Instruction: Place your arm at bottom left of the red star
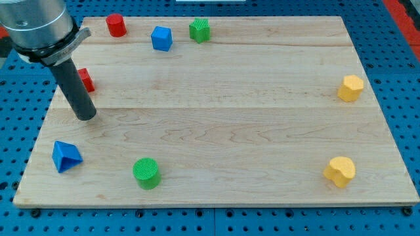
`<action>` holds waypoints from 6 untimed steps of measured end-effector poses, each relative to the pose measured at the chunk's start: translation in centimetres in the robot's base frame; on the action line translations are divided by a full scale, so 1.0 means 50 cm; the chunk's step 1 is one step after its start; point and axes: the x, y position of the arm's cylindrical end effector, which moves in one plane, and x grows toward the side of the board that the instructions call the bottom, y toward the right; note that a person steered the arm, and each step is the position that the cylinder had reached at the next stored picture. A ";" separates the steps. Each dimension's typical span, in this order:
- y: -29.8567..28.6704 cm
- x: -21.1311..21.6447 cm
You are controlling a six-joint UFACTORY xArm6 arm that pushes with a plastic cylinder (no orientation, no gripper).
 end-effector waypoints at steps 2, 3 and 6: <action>-0.032 0.000; -0.050 0.000; -0.098 0.000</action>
